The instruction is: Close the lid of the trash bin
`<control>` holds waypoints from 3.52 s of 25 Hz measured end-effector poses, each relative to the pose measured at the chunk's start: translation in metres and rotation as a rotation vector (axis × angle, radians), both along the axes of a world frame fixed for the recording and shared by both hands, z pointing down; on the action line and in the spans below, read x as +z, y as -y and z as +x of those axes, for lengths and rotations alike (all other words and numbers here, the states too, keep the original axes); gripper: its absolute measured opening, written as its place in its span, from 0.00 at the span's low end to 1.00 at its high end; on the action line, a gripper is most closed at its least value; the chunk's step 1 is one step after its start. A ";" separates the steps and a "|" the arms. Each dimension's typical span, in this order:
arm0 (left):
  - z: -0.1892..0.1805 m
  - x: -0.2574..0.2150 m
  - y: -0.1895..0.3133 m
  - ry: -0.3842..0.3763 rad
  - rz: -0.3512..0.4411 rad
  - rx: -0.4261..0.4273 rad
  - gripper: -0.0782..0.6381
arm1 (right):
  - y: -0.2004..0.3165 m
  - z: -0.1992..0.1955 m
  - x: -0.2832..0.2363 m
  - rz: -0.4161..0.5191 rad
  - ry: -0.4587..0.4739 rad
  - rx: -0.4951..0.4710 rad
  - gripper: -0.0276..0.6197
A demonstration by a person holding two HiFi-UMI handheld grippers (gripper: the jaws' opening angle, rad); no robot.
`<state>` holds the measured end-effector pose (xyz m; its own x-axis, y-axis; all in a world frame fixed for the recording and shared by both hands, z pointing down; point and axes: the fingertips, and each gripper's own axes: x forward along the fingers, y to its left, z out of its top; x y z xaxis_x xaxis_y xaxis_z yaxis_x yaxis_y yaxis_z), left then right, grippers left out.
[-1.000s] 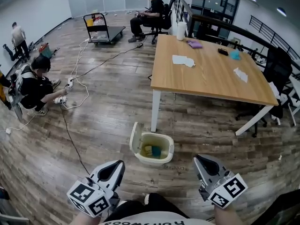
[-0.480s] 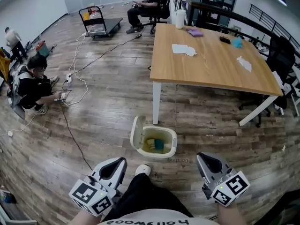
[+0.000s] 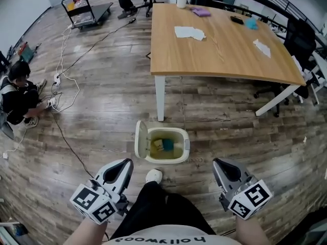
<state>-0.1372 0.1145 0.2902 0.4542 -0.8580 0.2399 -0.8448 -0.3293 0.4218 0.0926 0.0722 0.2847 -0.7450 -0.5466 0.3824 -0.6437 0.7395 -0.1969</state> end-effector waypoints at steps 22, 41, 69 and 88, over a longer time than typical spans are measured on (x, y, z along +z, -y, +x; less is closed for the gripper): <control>-0.075 0.144 0.096 0.075 -0.247 0.046 0.36 | 0.082 -0.084 0.106 -0.182 -0.011 0.011 0.06; -0.050 0.244 0.126 0.252 -0.450 0.179 0.12 | 0.079 -0.039 0.132 -0.244 -0.064 0.135 0.06; 0.069 0.262 0.143 0.243 -0.463 0.606 0.12 | 0.075 -0.007 0.134 -0.268 -0.105 0.280 0.06; 0.078 0.267 0.140 0.245 -0.512 0.379 0.12 | 0.081 0.028 0.144 -0.270 -0.100 0.122 0.06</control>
